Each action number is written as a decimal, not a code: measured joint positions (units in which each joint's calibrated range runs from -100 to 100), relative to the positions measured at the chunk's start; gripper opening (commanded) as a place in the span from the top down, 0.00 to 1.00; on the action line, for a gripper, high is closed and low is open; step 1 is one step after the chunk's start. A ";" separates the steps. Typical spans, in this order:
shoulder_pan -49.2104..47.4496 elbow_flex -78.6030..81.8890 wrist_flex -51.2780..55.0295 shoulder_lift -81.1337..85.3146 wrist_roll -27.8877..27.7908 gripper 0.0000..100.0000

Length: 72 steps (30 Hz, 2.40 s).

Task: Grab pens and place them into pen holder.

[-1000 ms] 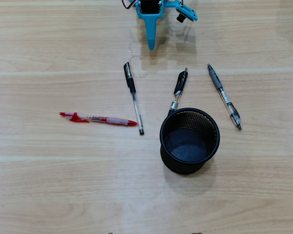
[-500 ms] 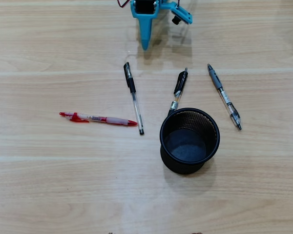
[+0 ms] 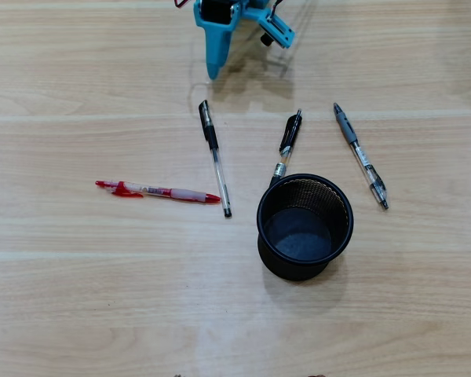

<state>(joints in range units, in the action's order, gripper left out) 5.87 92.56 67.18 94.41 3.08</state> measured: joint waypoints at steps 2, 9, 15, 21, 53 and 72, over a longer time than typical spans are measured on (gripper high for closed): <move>0.00 -1.51 -4.74 -3.47 0.00 0.82; 0.00 -30.28 -12.32 -37.49 0.05 0.82; 1.60 -63.04 -6.46 -74.90 0.05 0.82; 5.57 -97.30 4.65 -105.29 -1.93 0.82; 6.59 -121.29 6.46 -135.34 -4.23 0.98; 10.72 -139.27 17.40 -113.75 6.78 0.98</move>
<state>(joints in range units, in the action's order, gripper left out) 16.59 -46.70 84.58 -19.34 9.86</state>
